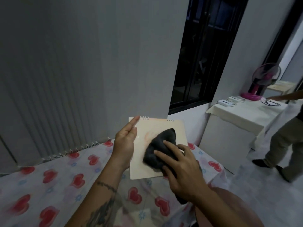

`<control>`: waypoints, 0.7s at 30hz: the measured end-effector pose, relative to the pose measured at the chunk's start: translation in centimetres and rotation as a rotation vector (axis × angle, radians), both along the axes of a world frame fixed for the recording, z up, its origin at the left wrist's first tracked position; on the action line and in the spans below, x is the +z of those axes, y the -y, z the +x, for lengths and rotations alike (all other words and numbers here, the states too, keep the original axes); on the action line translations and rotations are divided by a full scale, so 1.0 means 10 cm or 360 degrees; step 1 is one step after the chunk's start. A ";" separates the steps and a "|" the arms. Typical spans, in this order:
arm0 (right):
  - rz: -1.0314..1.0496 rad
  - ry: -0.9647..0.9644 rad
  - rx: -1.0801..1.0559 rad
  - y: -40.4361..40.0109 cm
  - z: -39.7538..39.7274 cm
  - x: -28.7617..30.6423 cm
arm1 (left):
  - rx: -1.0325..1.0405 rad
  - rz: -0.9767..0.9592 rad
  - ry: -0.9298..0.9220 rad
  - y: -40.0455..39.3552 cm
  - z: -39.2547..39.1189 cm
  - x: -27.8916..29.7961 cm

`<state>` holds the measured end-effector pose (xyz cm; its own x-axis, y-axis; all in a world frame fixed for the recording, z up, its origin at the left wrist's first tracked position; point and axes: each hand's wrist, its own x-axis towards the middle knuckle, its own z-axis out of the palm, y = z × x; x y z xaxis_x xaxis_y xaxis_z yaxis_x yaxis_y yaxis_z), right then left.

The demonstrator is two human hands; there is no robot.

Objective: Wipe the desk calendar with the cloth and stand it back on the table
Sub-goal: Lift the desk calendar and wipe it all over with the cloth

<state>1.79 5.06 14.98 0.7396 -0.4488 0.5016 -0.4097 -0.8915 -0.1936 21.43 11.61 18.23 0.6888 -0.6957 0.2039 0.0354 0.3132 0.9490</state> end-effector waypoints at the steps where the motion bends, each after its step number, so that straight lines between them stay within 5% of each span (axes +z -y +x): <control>1: -0.0024 -0.0020 -0.0051 0.06 -0.01 0.01 | 0.0005 -0.0003 -0.0014 -0.01 0.05 0.00; 6: 0.0040 0.0060 -0.0502 0.14 0.29 0.26 | -0.0020 0.0000 -0.0002 0.04 -0.05 -0.01; 14: -0.0144 -0.0183 0.0037 0.00 0.22 0.23 | 0.0120 -0.0062 -0.0027 0.01 0.07 0.08; 21: -0.0069 0.0002 -0.0326 0.09 0.43 0.40 | 0.0018 -0.0089 0.0052 0.10 -0.04 0.11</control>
<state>6.10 4.11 18.99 0.6344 -0.5677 0.5246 -0.5832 -0.7970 -0.1572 20.99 10.64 19.29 0.6889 -0.6747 0.2649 0.0008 0.3662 0.9305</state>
